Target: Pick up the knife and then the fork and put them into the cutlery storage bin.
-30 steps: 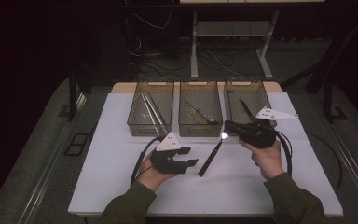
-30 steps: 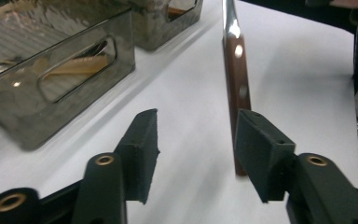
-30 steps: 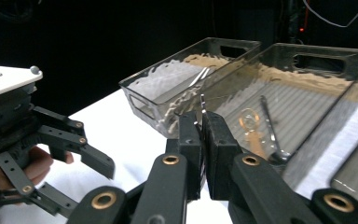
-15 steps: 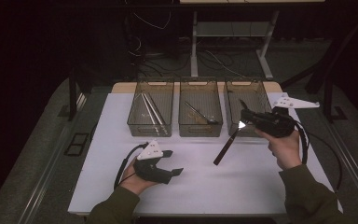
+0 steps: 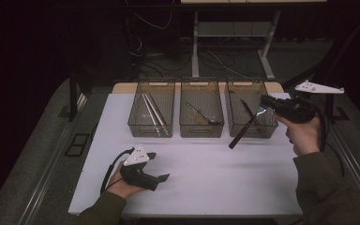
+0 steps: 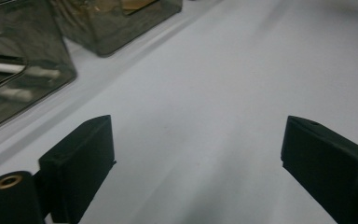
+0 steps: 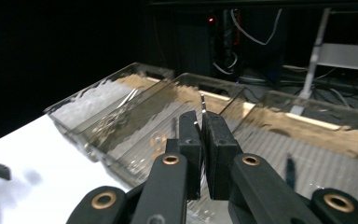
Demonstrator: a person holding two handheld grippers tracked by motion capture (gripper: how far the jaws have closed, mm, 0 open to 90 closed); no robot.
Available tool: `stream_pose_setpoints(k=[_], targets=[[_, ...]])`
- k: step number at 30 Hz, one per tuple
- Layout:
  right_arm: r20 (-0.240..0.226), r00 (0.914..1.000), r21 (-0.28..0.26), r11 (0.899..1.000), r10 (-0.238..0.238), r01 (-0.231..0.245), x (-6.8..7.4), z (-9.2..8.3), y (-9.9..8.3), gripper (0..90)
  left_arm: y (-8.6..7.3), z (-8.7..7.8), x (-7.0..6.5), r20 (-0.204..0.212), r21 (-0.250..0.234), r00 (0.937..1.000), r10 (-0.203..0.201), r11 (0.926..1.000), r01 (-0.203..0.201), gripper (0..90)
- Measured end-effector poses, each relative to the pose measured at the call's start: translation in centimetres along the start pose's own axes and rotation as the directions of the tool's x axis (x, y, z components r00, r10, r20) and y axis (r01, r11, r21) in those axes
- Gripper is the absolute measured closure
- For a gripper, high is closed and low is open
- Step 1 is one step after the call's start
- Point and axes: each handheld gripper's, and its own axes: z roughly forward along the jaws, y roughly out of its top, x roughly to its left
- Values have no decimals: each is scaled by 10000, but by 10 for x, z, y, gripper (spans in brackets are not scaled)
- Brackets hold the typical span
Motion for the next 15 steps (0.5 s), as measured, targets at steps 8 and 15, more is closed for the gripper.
stream_pose_setpoints(k=[8, 15], targets=[[901, 9958, -233, 9996, 150, -129, -27, -3, 29, 867, -2, 1, 2, -129, 11, 9999, -10, 10000, 10, 0], [1786, 9839, -270, 9996, 48, 0, -47, 0, 57, 867, -1, 1, 0, -70, -10, 9999, -112, 9999, 112, 0]])
